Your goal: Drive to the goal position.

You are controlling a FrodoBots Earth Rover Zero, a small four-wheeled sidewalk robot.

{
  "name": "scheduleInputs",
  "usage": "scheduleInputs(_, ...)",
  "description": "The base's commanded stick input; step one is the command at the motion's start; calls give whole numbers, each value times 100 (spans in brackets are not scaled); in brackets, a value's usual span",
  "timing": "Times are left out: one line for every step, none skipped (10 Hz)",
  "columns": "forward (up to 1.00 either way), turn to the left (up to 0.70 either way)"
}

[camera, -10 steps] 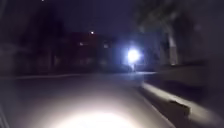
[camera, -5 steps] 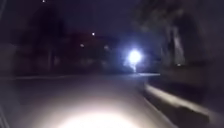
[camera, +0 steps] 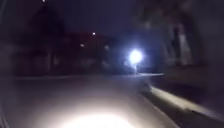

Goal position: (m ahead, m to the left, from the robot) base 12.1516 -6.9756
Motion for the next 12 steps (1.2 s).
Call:
scheduleInputs(70,0)
scheduleInputs(70,0)
scheduleInputs(70,0)
scheduleInputs(70,0)
scheduleInputs(70,0)
scheduleInputs(70,0)
scheduleInputs(70,0)
scheduleInputs(70,0)
scheduleInputs(70,0)
scheduleInputs(70,0)
scheduleInputs(70,0)
scheduleInputs(70,0)
